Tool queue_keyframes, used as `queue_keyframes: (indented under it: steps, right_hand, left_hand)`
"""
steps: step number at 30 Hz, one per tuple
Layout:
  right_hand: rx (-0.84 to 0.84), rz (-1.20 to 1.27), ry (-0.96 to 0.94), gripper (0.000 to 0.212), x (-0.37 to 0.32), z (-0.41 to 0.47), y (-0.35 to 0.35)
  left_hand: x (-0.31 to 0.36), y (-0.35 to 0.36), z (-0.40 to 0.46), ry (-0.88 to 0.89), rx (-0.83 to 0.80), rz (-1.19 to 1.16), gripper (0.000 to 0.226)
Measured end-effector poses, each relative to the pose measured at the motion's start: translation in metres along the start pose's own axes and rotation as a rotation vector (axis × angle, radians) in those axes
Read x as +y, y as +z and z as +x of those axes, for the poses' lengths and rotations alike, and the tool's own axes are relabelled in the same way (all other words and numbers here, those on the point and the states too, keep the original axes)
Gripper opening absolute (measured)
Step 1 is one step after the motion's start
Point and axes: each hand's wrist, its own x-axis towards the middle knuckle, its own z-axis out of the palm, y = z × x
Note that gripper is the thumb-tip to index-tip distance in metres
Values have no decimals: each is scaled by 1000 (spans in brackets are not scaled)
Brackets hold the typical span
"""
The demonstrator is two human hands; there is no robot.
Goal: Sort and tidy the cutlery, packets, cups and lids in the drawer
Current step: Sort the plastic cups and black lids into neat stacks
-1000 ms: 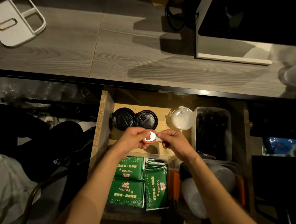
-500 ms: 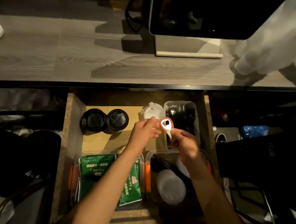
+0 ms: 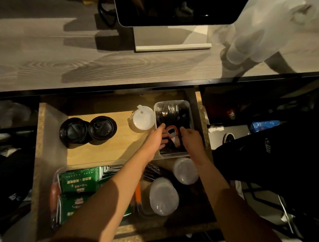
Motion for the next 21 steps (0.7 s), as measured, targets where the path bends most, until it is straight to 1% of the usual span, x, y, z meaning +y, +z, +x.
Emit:
queue_keyframes:
  steps: [1,3,6,8,11,13,15,16,17,18,19,20,21]
  right_hand:
    - [42,16,-56,27,-1,-3,-3]
    - [63,110,-70,29,1,-10,-6]
    - [32,194,-74,26,1,-28,-13]
    - [0,247,-116,25,4,-45,-20]
    - [-21,274,-147,23,20,-70,-24]
    - [-12,178,-202,20,36,-88,-24]
    - [-18,83,-239,17,59,-99,-21]
    - [-7,36,-254,16,67,-107,-18]
    - [-3,20,-214,15,75,-110,-16]
    - [-7,6,-197,18,84,-112,-13]
    - [-61,22,-177,26,85,-118,-14]
    - [-101,-23,-199,31,91,-120,-14]
    - [-164,3,-178,28,93,-121,-14]
  left_hand:
    - [1,-1,-5,24,20,10,44]
    - [2,-3,-14,79,36,33,42]
    - [-1,-2,-39,157,-12,29,41]
    - [-5,-2,-54,198,-28,13,38]
    - [-17,-4,-74,209,31,46,28]
    - [-35,-11,-83,195,47,114,25]
    - [-51,-19,-100,190,8,299,24]
    - [-61,-22,-106,180,-6,352,20]
    - [-68,-25,-109,182,-27,378,19]
    - [-77,-27,-110,178,-53,379,23]
    - [-83,-27,-110,165,-83,357,26]
    - [-88,-27,-110,144,-103,349,28]
    - [-93,-26,-109,137,-117,349,31]
